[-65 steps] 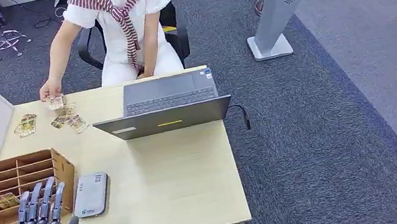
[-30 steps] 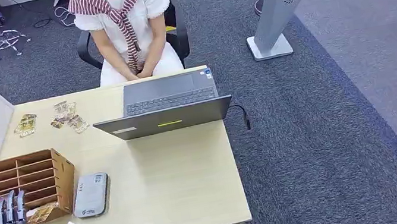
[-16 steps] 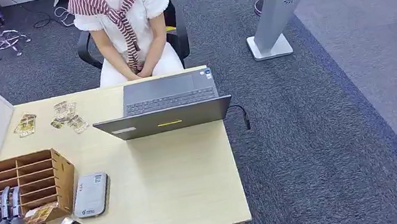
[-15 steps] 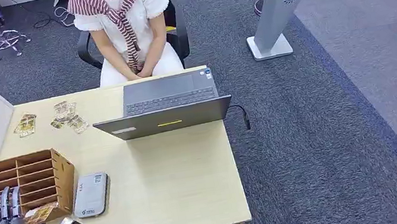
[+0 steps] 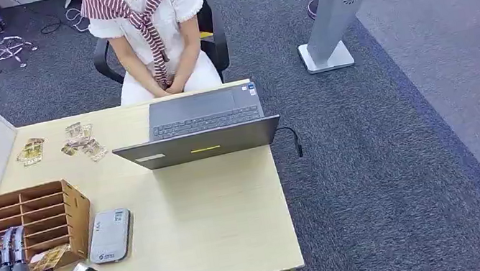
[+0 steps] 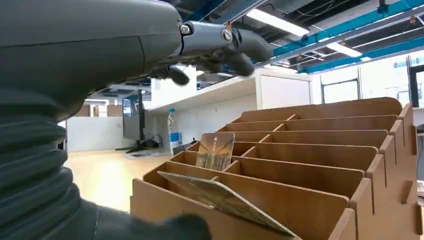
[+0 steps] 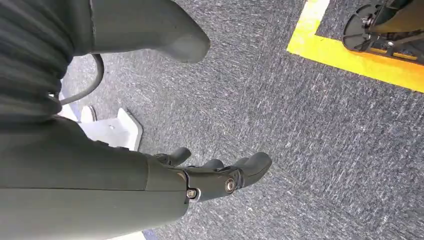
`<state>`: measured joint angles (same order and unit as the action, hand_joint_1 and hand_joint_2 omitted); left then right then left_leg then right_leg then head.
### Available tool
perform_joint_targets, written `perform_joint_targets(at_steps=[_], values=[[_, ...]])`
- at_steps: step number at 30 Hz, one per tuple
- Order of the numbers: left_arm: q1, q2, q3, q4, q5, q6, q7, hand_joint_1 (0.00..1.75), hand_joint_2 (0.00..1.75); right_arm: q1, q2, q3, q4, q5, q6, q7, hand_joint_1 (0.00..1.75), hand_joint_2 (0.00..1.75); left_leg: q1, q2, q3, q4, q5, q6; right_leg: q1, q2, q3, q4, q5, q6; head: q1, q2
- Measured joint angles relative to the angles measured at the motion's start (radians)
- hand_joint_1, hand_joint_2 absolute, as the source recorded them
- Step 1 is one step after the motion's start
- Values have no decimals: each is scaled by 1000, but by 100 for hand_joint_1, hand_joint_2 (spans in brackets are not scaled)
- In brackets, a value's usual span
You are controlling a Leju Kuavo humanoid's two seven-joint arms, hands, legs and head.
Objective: Pass the card to the sensor for recognition and then transmit it.
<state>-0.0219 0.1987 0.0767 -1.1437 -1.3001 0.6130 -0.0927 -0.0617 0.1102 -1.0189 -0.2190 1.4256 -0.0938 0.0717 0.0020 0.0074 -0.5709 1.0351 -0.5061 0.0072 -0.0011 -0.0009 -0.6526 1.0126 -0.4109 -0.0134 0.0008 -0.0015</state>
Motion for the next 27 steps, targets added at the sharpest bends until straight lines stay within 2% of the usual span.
perform_joint_targets(at_steps=[13,20,27], values=[[-1,0,0,0,26,-46,-4,175,175,0,0,0,0,14,2,0,0,175,0,0,0,0,0,0,0,0,0,0,0,0,0,0],[-1,0,0,0,33,-50,-5,175,175,0,0,0,0,15,3,0,0,175,0,0,0,0,0,0,0,0,0,0,0,0,0,0],[1,0,0,-7,57,-46,-34,175,175,0,0,1,0,16,3,0,0,175,0,0,0,0,0,0,0,0,0,0,0,0,0,0]])
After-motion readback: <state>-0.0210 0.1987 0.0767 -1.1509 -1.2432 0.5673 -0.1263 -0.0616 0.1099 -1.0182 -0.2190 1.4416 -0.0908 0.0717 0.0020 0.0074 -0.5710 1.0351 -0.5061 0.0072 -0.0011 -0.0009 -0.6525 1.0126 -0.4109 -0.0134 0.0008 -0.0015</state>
